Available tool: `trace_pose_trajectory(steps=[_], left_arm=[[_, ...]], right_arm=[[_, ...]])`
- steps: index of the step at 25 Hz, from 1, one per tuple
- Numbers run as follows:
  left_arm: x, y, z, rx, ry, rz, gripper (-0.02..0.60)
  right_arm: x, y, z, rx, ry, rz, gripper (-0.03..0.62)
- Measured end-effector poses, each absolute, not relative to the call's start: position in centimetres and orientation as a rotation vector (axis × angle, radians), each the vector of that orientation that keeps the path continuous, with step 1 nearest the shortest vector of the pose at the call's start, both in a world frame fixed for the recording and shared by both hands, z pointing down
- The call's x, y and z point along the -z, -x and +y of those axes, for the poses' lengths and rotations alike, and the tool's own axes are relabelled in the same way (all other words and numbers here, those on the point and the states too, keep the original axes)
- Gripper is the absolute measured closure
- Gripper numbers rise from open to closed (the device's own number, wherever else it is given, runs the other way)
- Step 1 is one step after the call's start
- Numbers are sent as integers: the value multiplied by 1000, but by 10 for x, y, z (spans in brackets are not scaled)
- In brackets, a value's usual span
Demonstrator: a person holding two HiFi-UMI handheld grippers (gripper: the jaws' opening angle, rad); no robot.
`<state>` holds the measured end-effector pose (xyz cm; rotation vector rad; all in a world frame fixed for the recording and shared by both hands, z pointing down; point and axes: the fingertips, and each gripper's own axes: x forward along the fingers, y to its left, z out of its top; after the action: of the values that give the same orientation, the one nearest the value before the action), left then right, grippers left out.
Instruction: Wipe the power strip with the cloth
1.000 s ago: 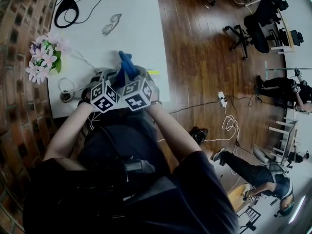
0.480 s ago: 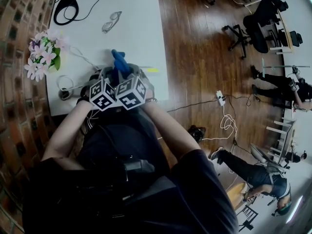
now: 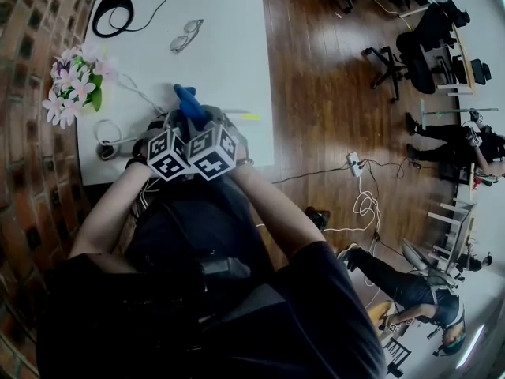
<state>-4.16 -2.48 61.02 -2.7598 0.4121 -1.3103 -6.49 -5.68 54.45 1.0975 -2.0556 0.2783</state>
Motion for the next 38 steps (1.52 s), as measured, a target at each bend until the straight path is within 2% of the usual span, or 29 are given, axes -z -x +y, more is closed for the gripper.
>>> trace_pose_trajectory(steps=[24, 38], left_arm=[[-613, 43, -25, 1389, 2740, 392, 394], [-606, 38, -27, 1492, 2734, 407, 394]], right_arm=[[-545, 65, -57, -266, -1015, -2103, 559], [-547, 39, -56, -277, -956, -2164, 559]])
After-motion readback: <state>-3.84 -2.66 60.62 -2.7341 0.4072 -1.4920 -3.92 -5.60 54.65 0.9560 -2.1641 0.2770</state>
